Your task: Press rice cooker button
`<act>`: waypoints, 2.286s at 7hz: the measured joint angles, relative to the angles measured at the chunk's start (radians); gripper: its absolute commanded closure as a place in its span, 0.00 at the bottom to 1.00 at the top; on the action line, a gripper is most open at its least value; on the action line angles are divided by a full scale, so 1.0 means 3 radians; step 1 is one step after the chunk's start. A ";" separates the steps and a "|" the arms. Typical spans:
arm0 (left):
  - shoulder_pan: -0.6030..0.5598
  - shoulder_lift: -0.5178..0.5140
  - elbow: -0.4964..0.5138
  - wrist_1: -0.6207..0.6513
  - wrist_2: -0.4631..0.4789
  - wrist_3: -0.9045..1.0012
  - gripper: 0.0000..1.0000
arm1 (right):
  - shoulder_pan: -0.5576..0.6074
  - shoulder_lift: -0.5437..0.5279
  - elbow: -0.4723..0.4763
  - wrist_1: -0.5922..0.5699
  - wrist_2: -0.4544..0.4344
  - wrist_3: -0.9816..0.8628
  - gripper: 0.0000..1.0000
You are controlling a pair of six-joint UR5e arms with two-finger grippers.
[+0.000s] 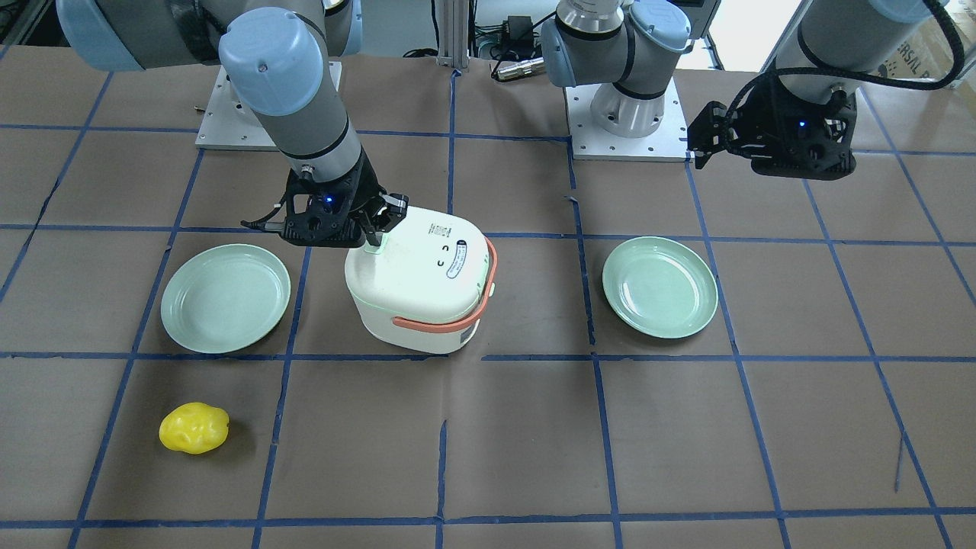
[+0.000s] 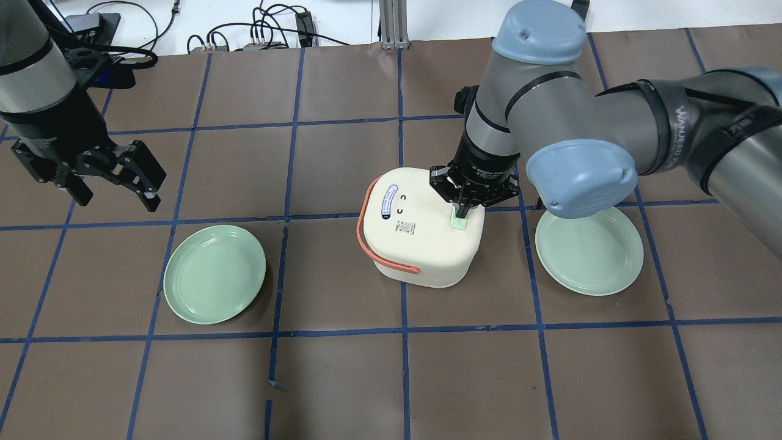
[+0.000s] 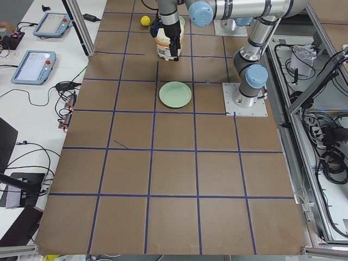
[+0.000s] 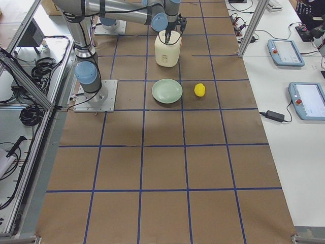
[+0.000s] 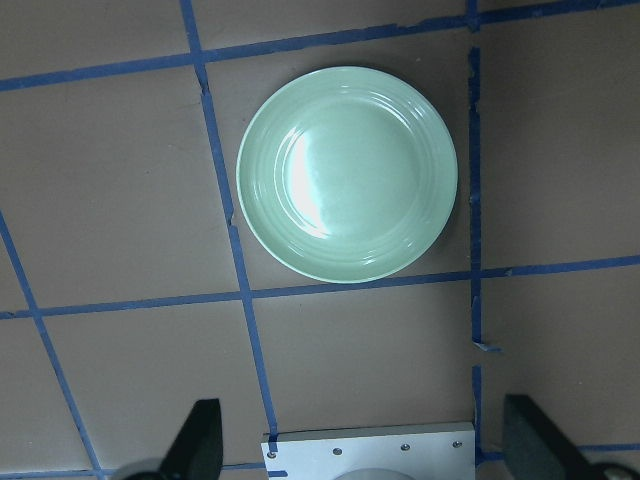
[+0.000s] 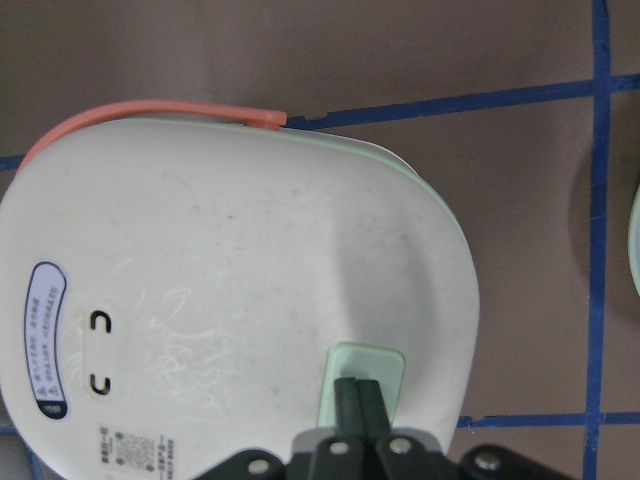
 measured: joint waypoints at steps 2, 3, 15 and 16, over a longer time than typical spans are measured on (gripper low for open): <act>0.0000 0.0000 0.0000 0.0000 0.0000 0.0000 0.00 | 0.0000 0.0000 0.0026 0.0000 0.0005 -0.0003 0.90; 0.0000 0.0000 0.0000 0.0000 0.0000 0.0000 0.00 | 0.0000 0.0000 0.0042 -0.0002 0.0008 -0.0004 0.90; 0.0000 0.0000 0.0000 0.0000 0.0000 0.0000 0.00 | -0.0189 0.0019 -0.1104 0.0635 -0.0378 -0.0326 0.00; 0.0000 0.0000 0.0000 0.0000 0.0000 0.0000 0.00 | -0.0233 0.0002 -0.1042 0.0635 -0.0381 -0.0522 0.00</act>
